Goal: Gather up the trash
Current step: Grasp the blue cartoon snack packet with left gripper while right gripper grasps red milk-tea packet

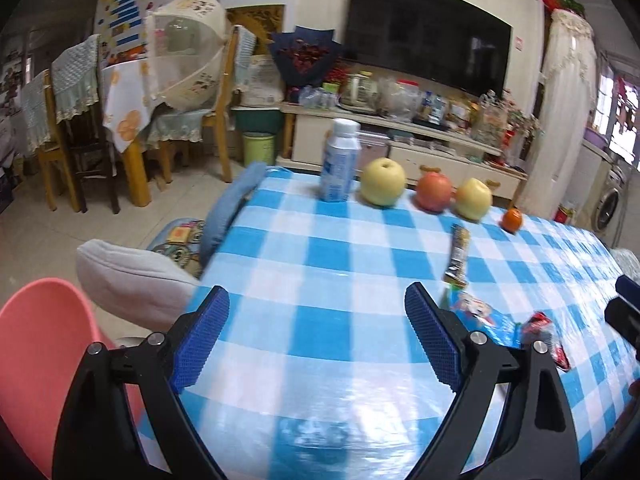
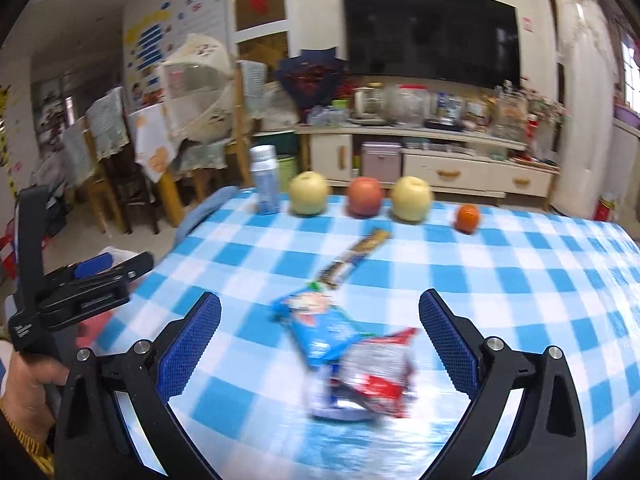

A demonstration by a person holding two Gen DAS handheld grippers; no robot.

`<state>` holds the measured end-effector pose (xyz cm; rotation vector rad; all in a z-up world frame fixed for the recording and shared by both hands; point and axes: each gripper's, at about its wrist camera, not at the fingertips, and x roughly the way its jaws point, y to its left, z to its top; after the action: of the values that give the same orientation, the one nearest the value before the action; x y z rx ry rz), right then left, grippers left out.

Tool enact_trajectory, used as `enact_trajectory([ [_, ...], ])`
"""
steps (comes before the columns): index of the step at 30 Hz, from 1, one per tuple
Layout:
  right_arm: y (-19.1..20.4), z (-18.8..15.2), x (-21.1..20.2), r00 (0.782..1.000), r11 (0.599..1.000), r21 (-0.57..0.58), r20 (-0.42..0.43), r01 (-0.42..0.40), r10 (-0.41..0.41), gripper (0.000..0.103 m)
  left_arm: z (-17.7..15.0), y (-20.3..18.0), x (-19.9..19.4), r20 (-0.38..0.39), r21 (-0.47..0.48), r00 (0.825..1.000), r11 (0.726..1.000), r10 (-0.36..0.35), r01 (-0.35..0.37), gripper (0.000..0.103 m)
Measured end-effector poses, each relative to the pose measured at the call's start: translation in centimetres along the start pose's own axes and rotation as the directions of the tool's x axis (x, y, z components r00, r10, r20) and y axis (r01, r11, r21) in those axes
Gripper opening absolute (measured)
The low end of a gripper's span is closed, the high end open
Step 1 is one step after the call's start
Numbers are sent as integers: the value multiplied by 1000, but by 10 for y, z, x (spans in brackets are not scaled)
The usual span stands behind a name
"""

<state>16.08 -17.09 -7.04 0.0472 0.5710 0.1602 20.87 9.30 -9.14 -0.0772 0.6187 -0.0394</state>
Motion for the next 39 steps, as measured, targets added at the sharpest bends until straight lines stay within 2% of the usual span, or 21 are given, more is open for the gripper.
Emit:
enact_trajectory([
  [5, -55, -9, -3, 999, 993, 117, -46, -18, 23, 98, -8, -37, 7, -32, 89, 999, 995, -40, 43, 90],
  [10, -82, -23, 0, 993, 985, 164, -92, -60, 76, 98, -13, -60, 15, -74, 102, 992, 989, -99, 106, 90],
  [16, -60, -37, 22, 974, 985, 101, -166, -136, 152, 96, -16, -79, 36, -176, 37, 969, 982, -175, 185, 90],
  [18, -52, -43, 33, 963, 983, 94, -206, -159, 175, 79, -17, -83, 42, -196, 15, 960, 978, -202, 209, 90],
  [19, -51, -45, 37, 959, 981, 99, -217, -165, 183, 78, -17, -86, 45, -210, 2, 953, 974, -220, 225, 90],
  [23, -51, -49, 51, 952, 978, 124, -238, -166, 192, 78, -17, -94, 59, -251, -63, 927, 960, -279, 272, 90],
  [29, -56, -50, 65, 947, 972, 162, -247, -170, 206, 78, -13, -102, 78, -273, -169, 893, 931, -359, 323, 90],
  [34, -59, -52, 78, 937, 971, 170, -279, -170, 212, 76, -12, -114, 92, -287, -196, 880, 923, -377, 331, 90],
  [39, -63, -51, 77, 936, 972, 151, -278, -179, 216, 72, -9, -121, 104, -294, -204, 885, 928, -361, 311, 90],
])
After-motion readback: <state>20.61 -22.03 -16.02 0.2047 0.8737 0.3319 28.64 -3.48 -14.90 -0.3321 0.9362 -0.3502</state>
